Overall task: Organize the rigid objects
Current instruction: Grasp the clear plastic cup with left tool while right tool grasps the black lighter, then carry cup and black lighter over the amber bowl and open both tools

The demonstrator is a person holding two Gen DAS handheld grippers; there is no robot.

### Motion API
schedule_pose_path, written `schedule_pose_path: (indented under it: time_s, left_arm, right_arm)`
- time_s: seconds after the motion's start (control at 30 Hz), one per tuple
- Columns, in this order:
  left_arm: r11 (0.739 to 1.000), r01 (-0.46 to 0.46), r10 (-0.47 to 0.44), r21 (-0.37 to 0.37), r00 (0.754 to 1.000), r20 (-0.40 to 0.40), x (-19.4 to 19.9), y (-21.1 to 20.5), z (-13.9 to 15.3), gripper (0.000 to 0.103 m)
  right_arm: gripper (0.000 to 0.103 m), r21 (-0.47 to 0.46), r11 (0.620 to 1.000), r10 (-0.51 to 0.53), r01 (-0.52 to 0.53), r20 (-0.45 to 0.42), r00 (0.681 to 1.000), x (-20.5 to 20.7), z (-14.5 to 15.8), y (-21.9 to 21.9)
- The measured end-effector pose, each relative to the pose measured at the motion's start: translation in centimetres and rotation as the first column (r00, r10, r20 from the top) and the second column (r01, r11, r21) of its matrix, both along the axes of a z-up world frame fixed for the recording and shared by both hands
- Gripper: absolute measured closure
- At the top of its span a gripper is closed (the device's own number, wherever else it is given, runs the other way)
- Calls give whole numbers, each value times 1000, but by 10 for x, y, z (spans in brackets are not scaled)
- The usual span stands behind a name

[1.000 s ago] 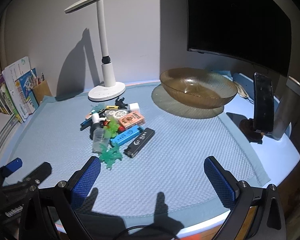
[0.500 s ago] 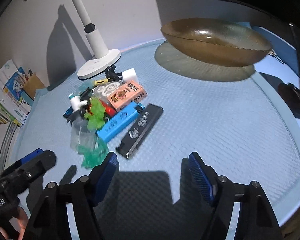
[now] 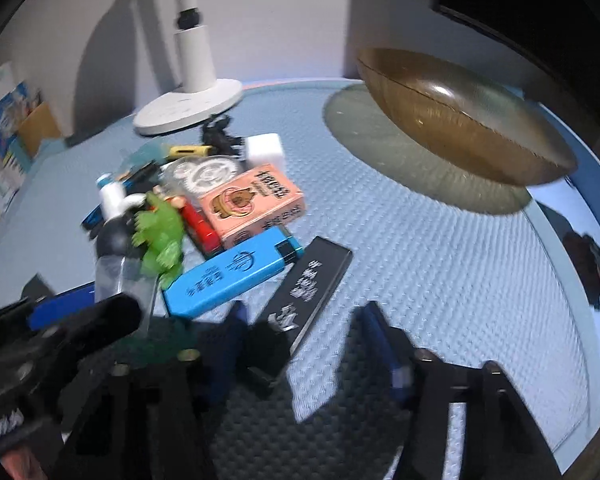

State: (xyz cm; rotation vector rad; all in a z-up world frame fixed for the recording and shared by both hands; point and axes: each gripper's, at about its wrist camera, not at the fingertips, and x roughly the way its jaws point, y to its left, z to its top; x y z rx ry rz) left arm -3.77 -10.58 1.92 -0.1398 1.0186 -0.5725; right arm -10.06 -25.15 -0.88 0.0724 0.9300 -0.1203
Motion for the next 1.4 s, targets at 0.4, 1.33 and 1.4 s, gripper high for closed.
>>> schedule_pose_path:
  time_s: [0.4,1.33,1.4]
  left_arm:
    - [997,9,-9,80,1000,-1,-7,23,-3,61]
    - [959,251,-271,131,949,162,66,-205,83,71]
    - [956,256,-275,142,951,139,69,-218,72,71]
  right_arm:
    - [43,180,981,68,-70,18,998,-9,4,-53]
    - [79,104,993,-67,63,31,997,46,84,-195]
    - [79,96,994,-60,59,8,998,48,78,-198]
